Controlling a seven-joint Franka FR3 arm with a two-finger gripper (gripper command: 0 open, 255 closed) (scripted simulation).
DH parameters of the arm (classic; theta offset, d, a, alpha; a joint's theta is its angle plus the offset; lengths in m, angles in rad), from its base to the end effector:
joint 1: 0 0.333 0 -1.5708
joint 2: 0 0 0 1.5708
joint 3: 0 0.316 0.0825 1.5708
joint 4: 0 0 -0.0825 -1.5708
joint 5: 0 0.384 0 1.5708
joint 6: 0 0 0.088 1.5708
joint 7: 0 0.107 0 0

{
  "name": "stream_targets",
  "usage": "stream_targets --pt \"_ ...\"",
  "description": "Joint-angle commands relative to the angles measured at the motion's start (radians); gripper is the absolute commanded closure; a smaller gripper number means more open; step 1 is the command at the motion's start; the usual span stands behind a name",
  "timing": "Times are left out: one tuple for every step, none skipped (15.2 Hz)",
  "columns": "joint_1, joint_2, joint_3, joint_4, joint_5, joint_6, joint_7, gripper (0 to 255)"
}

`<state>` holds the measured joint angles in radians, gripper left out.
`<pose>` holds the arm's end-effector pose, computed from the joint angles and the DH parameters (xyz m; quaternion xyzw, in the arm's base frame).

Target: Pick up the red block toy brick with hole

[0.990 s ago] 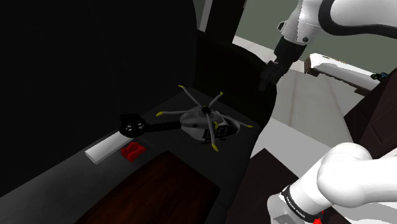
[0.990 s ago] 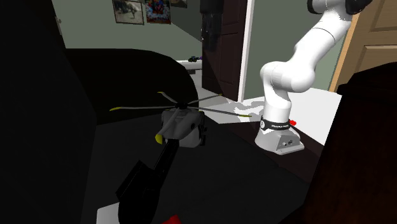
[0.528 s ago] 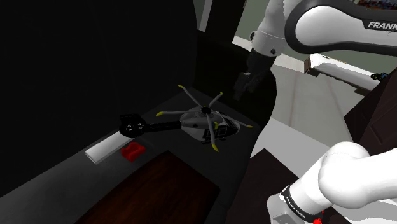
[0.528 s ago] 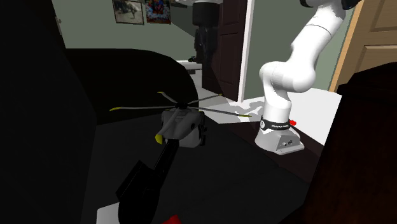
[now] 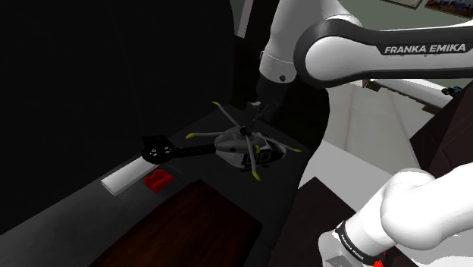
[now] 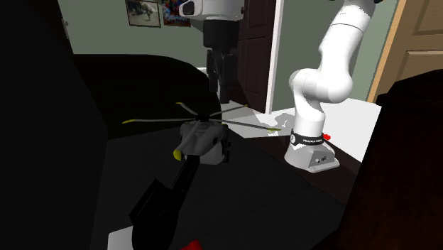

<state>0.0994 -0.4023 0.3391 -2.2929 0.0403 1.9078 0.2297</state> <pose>0.3895 0.1976 0.4975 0.9953 0.0848 0.0134 0.0443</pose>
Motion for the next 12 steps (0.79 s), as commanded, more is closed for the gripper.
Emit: stream_targets --pt "0.010 0.058 0.039 0.024 -0.007 0.031 0.039 0" --pt "0.013 0.090 0.056 0.038 -0.014 0.046 0.057 0" --pt "0.016 0.122 0.073 0.053 -0.023 0.060 0.075 0" --pt "0.019 0.154 0.090 0.069 -0.033 0.073 0.094 0" --pt "0.023 0.188 0.106 0.087 -0.045 0.086 0.114 0" --pt "0.026 0.222 0.122 0.105 -0.059 0.097 0.134 0" --pt "0.030 0.258 0.137 0.124 -0.075 0.108 0.155 0" --pt "0.035 0.294 0.151 0.145 -0.093 0.117 0.177 0" --pt "0.041 0.330 0.164 0.167 -0.112 0.125 0.199 0" --pt "0.048 0.368 0.176 0.189 -0.132 0.132 0.221 0" --pt "0.056 0.406 0.187 0.213 -0.154 0.138 0.244 0" --pt "0.065 0.445 0.196 0.238 -0.177 0.142 0.266 0"
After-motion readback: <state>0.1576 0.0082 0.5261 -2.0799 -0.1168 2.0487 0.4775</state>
